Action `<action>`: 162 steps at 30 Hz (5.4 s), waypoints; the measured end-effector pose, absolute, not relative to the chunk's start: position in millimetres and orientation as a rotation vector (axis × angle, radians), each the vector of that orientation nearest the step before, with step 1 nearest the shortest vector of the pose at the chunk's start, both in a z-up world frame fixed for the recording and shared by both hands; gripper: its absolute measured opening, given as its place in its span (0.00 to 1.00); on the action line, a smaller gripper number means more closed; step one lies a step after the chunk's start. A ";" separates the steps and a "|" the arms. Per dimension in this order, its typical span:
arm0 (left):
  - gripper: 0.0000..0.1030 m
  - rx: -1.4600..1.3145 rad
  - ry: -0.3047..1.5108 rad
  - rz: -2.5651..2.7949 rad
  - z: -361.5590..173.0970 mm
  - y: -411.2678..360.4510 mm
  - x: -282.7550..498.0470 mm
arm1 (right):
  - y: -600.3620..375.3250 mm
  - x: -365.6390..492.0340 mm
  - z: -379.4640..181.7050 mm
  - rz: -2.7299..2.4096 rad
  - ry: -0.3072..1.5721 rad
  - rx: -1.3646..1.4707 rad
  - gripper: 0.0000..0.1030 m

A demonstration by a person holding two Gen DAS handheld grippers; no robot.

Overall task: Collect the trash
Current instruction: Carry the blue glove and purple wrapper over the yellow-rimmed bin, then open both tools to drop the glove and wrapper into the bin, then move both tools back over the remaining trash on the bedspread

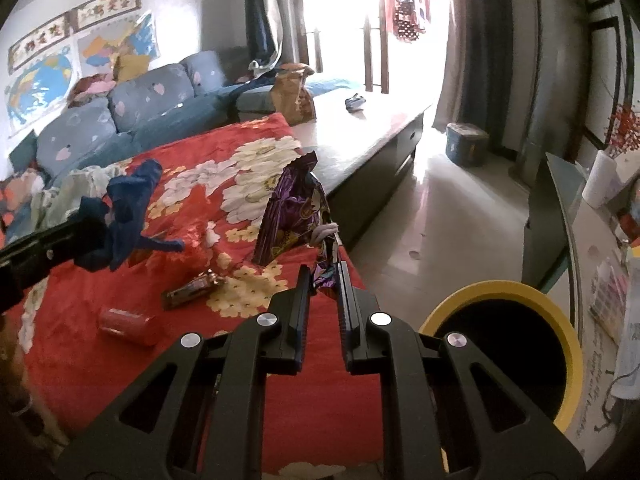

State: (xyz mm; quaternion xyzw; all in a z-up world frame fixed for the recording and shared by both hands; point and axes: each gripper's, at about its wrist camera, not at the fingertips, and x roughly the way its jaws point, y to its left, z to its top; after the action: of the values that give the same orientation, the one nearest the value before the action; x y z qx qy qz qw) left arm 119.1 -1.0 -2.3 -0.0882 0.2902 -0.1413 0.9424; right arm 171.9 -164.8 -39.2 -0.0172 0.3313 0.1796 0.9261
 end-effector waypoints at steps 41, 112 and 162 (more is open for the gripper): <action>0.14 -0.063 0.626 -0.454 -8.7 -101.0 134.3 | -273.4 181.6 -46.3 0.166 0.684 0.120 0.09; 0.68 -0.010 0.867 -0.629 -102.7 -243.1 182.3 | -389.3 177.2 -93.1 -0.062 0.773 0.331 0.59; 0.85 -0.294 0.593 -0.246 -25.4 -36.8 142.3 | -237.4 148.2 -45.0 0.207 0.671 0.080 0.81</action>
State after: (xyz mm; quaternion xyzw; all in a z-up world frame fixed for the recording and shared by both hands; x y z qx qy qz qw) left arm 142.3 -36.8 -25.4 -0.1442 0.2903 -0.1205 0.9383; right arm 148.2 -237.4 -45.0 0.0392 0.3288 0.1012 0.9381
